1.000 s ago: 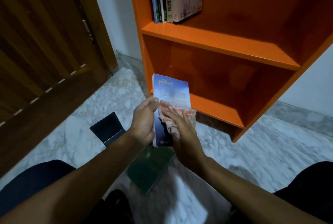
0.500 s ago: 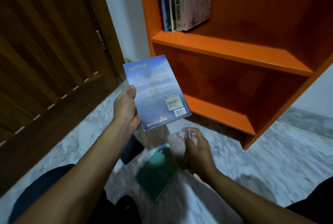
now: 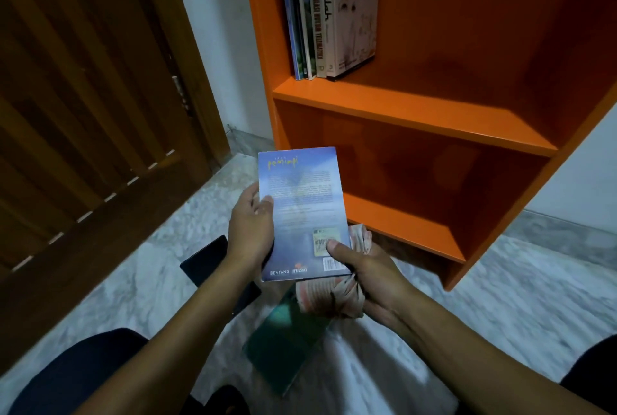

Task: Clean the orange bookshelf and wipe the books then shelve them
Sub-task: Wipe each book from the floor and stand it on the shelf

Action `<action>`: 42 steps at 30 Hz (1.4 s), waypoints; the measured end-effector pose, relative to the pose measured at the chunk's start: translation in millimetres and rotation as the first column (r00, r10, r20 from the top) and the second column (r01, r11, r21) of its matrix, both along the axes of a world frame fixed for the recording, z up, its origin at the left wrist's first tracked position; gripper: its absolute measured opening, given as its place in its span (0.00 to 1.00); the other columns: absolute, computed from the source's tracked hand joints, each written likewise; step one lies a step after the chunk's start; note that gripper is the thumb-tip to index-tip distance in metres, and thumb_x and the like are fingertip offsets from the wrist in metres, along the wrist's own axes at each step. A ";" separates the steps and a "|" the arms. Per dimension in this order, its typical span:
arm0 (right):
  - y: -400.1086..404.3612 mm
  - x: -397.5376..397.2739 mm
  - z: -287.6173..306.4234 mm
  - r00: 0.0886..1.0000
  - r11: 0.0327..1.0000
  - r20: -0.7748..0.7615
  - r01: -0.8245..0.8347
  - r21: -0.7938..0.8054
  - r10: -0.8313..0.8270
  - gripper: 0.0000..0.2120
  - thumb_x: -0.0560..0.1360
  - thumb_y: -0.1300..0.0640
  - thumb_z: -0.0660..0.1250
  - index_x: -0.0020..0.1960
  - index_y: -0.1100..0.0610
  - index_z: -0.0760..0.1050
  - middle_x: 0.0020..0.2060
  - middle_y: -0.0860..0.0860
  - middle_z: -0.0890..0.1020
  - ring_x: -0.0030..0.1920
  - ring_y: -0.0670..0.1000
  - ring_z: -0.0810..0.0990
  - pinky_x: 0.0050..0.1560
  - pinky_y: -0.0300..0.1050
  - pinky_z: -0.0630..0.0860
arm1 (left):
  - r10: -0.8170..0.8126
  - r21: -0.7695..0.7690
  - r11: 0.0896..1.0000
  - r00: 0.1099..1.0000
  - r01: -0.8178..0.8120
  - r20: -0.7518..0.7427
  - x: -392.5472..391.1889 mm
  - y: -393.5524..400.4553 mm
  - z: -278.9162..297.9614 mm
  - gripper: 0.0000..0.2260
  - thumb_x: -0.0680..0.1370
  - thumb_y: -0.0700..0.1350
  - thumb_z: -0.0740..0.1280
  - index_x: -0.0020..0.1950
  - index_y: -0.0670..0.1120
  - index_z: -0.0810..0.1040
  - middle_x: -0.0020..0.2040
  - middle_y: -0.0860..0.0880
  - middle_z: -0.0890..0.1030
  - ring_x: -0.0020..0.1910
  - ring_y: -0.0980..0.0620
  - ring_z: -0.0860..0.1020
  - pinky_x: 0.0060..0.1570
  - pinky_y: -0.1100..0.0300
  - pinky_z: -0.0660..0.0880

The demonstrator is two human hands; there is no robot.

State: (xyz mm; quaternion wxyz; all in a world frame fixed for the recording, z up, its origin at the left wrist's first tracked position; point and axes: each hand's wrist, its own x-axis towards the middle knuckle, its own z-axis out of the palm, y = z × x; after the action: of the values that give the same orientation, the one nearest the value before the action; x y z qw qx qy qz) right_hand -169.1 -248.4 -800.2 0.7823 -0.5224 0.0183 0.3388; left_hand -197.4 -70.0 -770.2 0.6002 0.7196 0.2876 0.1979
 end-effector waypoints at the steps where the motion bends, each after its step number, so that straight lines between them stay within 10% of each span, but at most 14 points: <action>1: 1.6 0.1 -0.6 0.997 0.999 0.072 0.030 -0.027 -0.028 0.13 0.76 0.66 0.68 0.61 0.65 0.77 0.55 0.62 0.84 0.56 0.64 0.83 0.60 0.61 0.78 | -0.006 0.194 0.981 0.999 0.013 -0.036 -0.6 0.0 -1.2 0.20 0.84 0.45 0.61 0.76 0.50 0.66 0.74 0.45 0.70 0.71 0.44 0.71 0.67 0.49 0.70; 4: 8.5 -3.0 -1.0 0.925 0.973 0.377 0.127 -0.193 -0.046 0.10 0.77 0.64 0.68 0.58 0.56 0.77 0.51 0.55 0.86 0.51 0.59 0.84 0.51 0.54 0.81 | -0.066 0.536 0.843 0.998 0.051 0.009 -3.9 -4.9 0.7 0.31 0.82 0.49 0.63 0.82 0.53 0.52 0.82 0.48 0.51 0.80 0.49 0.53 0.73 0.56 0.54; 8: 8.9 -18.1 -3.9 0.725 0.898 0.685 0.252 -0.360 0.071 0.10 0.77 0.56 0.68 0.52 0.42 0.73 0.43 0.46 0.83 0.37 0.45 0.82 0.34 0.45 0.78 | -0.252 -0.005 0.968 0.967 0.252 0.024 -4.4 -22.3 4.2 0.36 0.80 0.55 0.67 0.80 0.63 0.47 0.71 0.55 0.67 0.63 0.51 0.77 0.62 0.46 0.77; 13: 5.3 -34.2 -6.5 0.508 0.847 0.823 0.293 -0.444 0.255 0.21 0.75 0.57 0.70 0.59 0.35 0.73 0.52 0.34 0.81 0.53 0.35 0.78 0.47 0.28 0.70 | 0.000 -0.252 0.968 0.997 0.018 0.074 4.2 -26.4 -9.6 0.17 0.77 0.36 0.64 0.64 0.45 0.68 0.47 0.39 0.78 0.43 0.43 0.82 0.45 0.45 0.82; 16: 7.5 -28.1 -15.0 0.337 0.864 0.908 0.348 -0.364 0.247 0.25 0.68 0.63 0.75 0.63 0.49 0.78 0.60 0.39 0.80 0.62 0.29 0.71 0.60 0.24 0.64 | 0.144 -0.410 0.910 0.976 -0.066 0.162 6.8 -22.0 -13.0 0.17 0.77 0.31 0.61 0.64 0.43 0.74 0.53 0.38 0.83 0.51 0.39 0.83 0.55 0.40 0.80; 20: 10.2 -20.7 -13.6 0.409 0.926 0.900 0.259 -0.274 0.152 0.21 0.71 0.66 0.69 0.62 0.53 0.81 0.64 0.42 0.79 0.67 0.37 0.73 0.68 0.36 0.67 | 0.244 -0.477 0.872 0.943 -0.112 0.225 10.3 -12.6 -9.6 0.15 0.79 0.33 0.62 0.65 0.44 0.74 0.58 0.42 0.83 0.55 0.40 0.83 0.59 0.37 0.78; 24: 11.1 -16.6 3.3 0.606 0.927 0.785 0.355 -0.122 -0.129 0.05 0.78 0.57 0.66 0.50 0.57 0.79 0.46 0.38 0.84 0.51 0.39 0.81 0.52 0.35 0.74 | 0.186 -0.344 0.934 0.956 -0.100 0.227 7.0 -3.4 -7.4 0.13 0.81 0.34 0.63 0.63 0.47 0.72 0.58 0.45 0.82 0.55 0.43 0.83 0.59 0.38 0.78; 30: -13.9 56.0 22.0 0.830 0.831 -0.087 0.555 0.034 -0.551 0.13 0.83 0.56 0.57 0.64 0.60 0.73 0.58 0.62 0.82 0.50 0.60 0.83 0.55 0.65 0.78 | -0.050 -0.029 0.998 0.982 0.056 0.183 2.2 6.3 -5.8 0.19 0.81 0.43 0.64 0.70 0.57 0.68 0.64 0.51 0.79 0.61 0.47 0.80 0.60 0.42 0.77; 34: -35.2 72.2 46.6 0.772 0.791 0.203 0.612 0.022 -0.603 0.11 0.83 0.54 0.58 0.63 0.56 0.73 0.54 0.58 0.83 0.50 0.58 0.85 0.50 0.61 0.81 | -0.252 0.022 0.968 0.957 0.251 0.145 -0.5 -1.4 -2.9 0.22 0.82 0.45 0.65 0.75 0.56 0.65 0.68 0.52 0.78 0.66 0.51 0.78 0.68 0.41 0.72; 36: -34.5 66.7 60.9 0.631 0.759 0.566 0.651 -0.013 -0.531 0.09 0.83 0.52 0.59 0.58 0.54 0.73 0.47 0.58 0.82 0.40 0.56 0.84 0.37 0.53 0.79 | -0.362 0.058 0.932 0.922 0.357 0.137 -2.8 -11.7 -1.0 0.23 0.83 0.42 0.63 0.78 0.53 0.63 0.72 0.53 0.74 0.71 0.55 0.73 0.72 0.44 0.68; 38: -31.3 61.0 58.8 0.471 0.792 0.822 0.609 -0.040 -0.321 0.07 0.81 0.56 0.59 0.57 0.53 0.72 0.52 0.54 0.83 0.51 0.54 0.84 0.46 0.52 0.78 | -0.449 0.099 0.893 0.882 0.439 0.142 -6.0 -24.1 1.4 0.24 0.84 0.42 0.63 0.78 0.55 0.62 0.75 0.57 0.70 0.74 0.59 0.68 0.75 0.47 0.65; 40: -26.4 56.5 39.0 0.344 0.793 0.935 0.547 -0.269 0.080 0.17 0.77 0.58 0.55 0.64 0.52 0.71 0.66 0.54 0.78 0.68 0.55 0.75 0.66 0.54 0.69 | -0.485 0.074 0.874 0.857 0.480 0.175 -6.7 -32.6 0.8 0.23 0.84 0.42 0.62 0.76 0.58 0.63 0.74 0.57 0.71 0.73 0.59 0.69 0.74 0.48 0.67; 42: -21.9 48.9 20.6 0.309 0.728 0.887 0.509 -0.458 0.343 0.23 0.75 0.55 0.54 0.68 0.54 0.70 0.66 0.55 0.77 0.67 0.59 0.74 0.64 0.49 0.67 | -0.474 0.071 0.880 0.857 0.470 0.201 -5.7 -34.0 -2.5 0.22 0.84 0.42 0.63 0.76 0.54 0.64 0.74 0.54 0.71 0.74 0.56 0.69 0.74 0.47 0.66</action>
State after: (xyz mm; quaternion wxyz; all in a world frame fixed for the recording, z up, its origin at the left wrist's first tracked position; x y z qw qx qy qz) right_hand -120.2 -270.3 -779.5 0.4051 -0.8593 -0.2910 -0.1127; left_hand -203.1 -103.9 -772.7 0.6505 0.7485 0.0348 0.1235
